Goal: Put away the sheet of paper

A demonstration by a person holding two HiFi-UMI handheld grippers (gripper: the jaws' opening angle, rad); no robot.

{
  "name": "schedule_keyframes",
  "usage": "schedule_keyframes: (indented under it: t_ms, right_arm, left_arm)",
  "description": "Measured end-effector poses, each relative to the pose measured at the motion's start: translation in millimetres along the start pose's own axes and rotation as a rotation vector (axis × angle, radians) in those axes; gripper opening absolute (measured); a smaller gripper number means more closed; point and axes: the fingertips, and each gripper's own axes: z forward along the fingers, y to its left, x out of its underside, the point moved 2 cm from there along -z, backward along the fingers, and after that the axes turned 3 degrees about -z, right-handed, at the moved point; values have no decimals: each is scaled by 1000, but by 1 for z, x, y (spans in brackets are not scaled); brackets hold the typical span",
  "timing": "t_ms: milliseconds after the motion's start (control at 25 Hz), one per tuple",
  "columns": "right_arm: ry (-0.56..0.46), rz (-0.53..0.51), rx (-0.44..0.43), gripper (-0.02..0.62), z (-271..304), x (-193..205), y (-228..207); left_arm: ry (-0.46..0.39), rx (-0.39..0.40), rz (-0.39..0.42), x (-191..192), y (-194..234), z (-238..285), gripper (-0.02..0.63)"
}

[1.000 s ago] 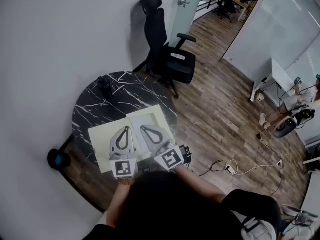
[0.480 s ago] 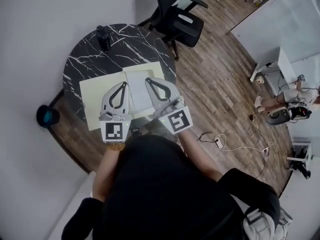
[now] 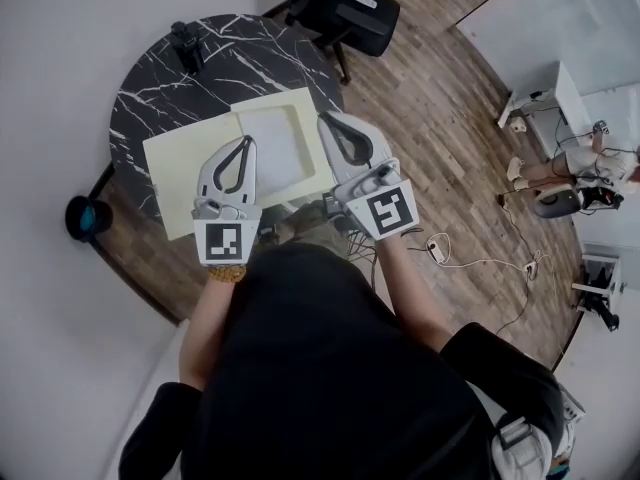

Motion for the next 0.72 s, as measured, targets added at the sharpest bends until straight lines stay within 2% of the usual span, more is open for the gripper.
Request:
schedule_keyframes:
  t_ms: [360,720]
  right_arm:
    - [-16,-3,10,-3,-3,-3,-5]
    - [-5,-4,-3,-2,3,2,-3]
  left_arm:
    - [12,27,31,5,-2,5,3]
    - [5,35,29,8,4,2,3]
